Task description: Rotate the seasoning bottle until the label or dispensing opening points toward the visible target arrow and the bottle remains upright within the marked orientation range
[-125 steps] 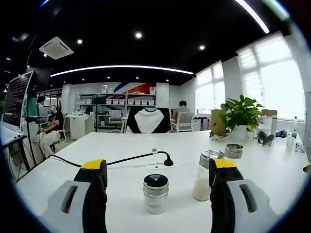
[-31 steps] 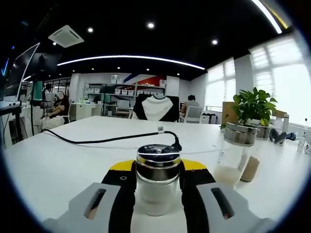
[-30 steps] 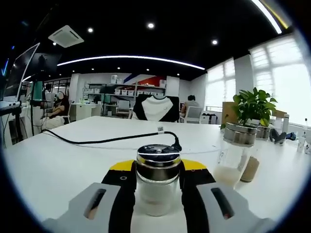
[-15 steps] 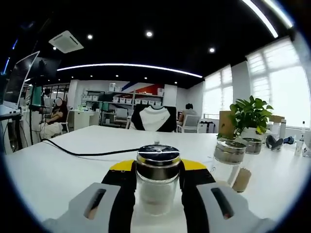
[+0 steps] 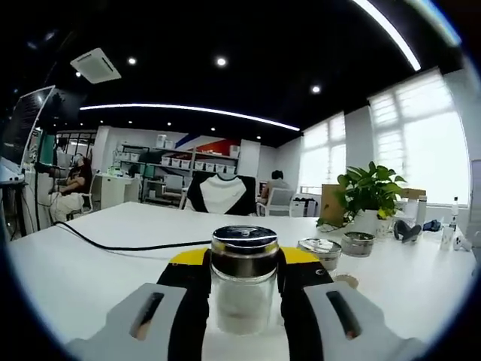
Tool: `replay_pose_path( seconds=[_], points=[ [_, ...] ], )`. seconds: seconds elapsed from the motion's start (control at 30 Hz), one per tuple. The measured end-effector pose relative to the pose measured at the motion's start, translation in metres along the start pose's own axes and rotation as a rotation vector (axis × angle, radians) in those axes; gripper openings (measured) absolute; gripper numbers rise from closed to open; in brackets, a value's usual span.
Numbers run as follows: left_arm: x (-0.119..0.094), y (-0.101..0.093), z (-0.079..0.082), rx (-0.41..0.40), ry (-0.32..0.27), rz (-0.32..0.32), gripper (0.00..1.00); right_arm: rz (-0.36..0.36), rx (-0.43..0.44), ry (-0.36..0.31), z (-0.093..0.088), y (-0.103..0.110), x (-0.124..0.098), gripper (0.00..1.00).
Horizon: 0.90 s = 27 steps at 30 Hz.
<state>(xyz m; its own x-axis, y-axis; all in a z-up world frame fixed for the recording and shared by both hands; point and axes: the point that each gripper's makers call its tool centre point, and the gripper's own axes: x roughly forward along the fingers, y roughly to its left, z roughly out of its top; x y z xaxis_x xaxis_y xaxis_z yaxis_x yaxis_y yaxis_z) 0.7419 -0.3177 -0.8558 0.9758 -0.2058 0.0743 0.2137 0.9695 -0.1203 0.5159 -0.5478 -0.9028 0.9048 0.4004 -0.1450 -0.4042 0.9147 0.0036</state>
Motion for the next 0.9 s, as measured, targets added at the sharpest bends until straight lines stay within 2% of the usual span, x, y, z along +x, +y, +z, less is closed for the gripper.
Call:
replay_pose_path(
  seconds=[0.3, 0.37, 0.43, 0.7, 0.9],
  points=[
    [-0.014, -0.015, -0.001, 0.005, -0.007, -0.031, 0.36, 0.018, 0.019, 0.006, -0.008, 0.007, -0.007, 0.61],
    [-0.018, -0.019, 0.0, 0.0, -0.008, -0.047, 0.36, 0.017, 0.023, 0.007, -0.009, 0.007, -0.008, 0.6],
    [-0.02, -0.024, -0.002, 0.032, -0.003, -0.071, 0.36, 0.016, 0.024, 0.01, -0.01, 0.007, -0.01, 0.6],
    [-0.033, -0.041, -0.01, 0.033, 0.017, -0.126, 0.36, 0.035, 0.007, 0.009, -0.009, 0.016, -0.01, 0.6],
    [-0.045, -0.053, -0.007, 0.038, 0.017, -0.161, 0.36, 0.048, 0.005, 0.01, -0.01, 0.02, -0.011, 0.6]
  ],
)
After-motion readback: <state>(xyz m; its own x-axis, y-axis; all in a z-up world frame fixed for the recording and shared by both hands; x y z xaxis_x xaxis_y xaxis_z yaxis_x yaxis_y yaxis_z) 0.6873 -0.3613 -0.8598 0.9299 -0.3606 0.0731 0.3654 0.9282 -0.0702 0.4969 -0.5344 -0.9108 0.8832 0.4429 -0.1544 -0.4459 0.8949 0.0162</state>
